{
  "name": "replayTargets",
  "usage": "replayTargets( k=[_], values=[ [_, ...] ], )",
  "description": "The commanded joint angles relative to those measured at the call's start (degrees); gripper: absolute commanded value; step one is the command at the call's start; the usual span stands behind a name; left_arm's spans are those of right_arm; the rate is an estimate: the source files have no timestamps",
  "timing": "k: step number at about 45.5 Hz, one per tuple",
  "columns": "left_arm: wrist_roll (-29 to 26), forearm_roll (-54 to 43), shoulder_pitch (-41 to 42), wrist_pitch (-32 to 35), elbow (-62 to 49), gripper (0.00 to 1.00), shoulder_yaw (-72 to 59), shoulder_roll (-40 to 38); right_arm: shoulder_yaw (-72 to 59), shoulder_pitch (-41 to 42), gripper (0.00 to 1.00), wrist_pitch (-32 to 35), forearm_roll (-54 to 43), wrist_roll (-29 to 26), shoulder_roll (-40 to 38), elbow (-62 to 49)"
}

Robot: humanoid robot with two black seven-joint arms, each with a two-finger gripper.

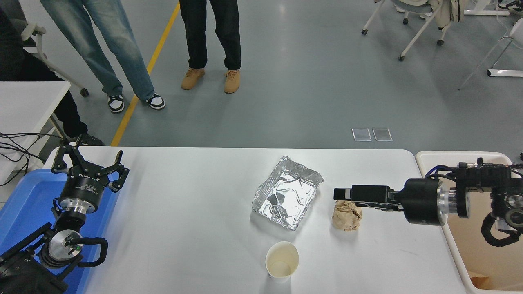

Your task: Clean the table surface

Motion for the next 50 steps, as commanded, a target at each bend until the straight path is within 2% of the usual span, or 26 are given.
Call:
replayTargets(
  k=[1,10,19,28,50],
  values=[
    [0.0,0.0,0.0,0.0,0.0,0.99,0.0,0.0,-8.5,1.9,0.99,0.2,-6.8,-0.2,3.3,0.5],
    [0.0,0.0,0.0,0.0,0.0,0.99,0.0,0.0,-11.4,1.6,0.99,0.4,-13.4,-0.2,9.1,-2.6],
    [0.0,0.0,0.0,0.0,0.0,0.99,0.0,0.0,-12.8,1.3,0.99,3.7,-13.8,-0.2,11.3,-5.7],
    [0.0,0.0,0.0,0.0,0.0,0.99,0.0,0.0,-11.1,0.7,0.99,3.2,-14.0,-0.6,16.0,-12.2],
    [0.0,0.0,0.0,0.0,0.0,0.99,0.0,0.0,-6.6,-5.1,0.99,3.2,-14.1,-1.8,15.8,-14.7]
  ],
)
